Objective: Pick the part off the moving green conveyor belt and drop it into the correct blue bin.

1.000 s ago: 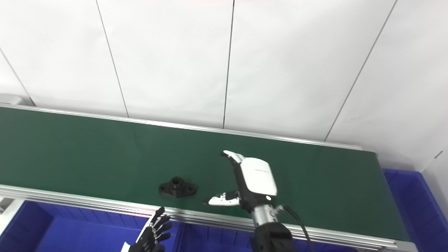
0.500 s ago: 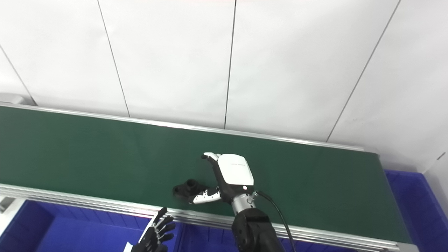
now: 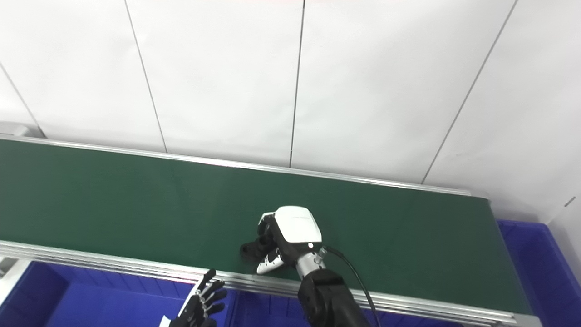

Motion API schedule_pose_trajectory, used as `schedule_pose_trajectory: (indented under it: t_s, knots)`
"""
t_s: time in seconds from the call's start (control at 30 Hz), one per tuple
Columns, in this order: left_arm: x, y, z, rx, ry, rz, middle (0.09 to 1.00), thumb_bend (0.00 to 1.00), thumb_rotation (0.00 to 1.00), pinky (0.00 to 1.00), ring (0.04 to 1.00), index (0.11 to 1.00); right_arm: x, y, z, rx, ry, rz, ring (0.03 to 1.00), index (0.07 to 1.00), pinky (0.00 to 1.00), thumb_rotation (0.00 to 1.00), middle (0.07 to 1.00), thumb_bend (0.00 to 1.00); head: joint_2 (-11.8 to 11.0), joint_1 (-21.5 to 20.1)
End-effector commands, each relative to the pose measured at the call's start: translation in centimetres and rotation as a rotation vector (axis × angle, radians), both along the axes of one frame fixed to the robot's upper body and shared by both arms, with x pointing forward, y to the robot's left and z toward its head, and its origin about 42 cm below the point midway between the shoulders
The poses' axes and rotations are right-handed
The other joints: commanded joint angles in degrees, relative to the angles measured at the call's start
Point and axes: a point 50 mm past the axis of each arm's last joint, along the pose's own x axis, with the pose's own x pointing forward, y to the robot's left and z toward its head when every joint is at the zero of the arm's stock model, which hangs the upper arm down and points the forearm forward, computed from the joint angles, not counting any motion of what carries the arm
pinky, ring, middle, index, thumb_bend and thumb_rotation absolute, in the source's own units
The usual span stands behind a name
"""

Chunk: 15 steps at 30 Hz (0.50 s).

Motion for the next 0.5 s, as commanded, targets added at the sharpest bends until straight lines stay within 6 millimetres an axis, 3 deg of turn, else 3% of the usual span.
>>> schedule_pose_trajectory:
  t_s: [0.0,0.1,0.47]
  knots:
    - [0.1,0.0,0.9,0.002,-0.033,-0.007,0.892,0.72,0.88,0.81,0.849,0.947,0.5,-0.9,-0.4,-0.041,0.000,-0.032,0.342,0.510,0.32,0.00,0.417,0.53,0.1,-0.2]
    - [0.1,0.2,0.9,0.002,-0.032,-0.010,0.892,0.71,0.89,0.81,0.847,0.946,0.4,-1.6,-0.8,-0.033,0.020,-0.051,0.403,0.515,0.40,0.00,0.426,0.53,0.4,-0.5]
    - [-0.1,0.7,1.2,0.021,-0.041,-0.019,0.888,0.69,0.91,0.81,0.847,0.950,0.3,-2.7,-1.5,-0.047,0.045,-0.084,0.398,0.515,0.39,0.00,0.425,0.53,1.0,-1.4]
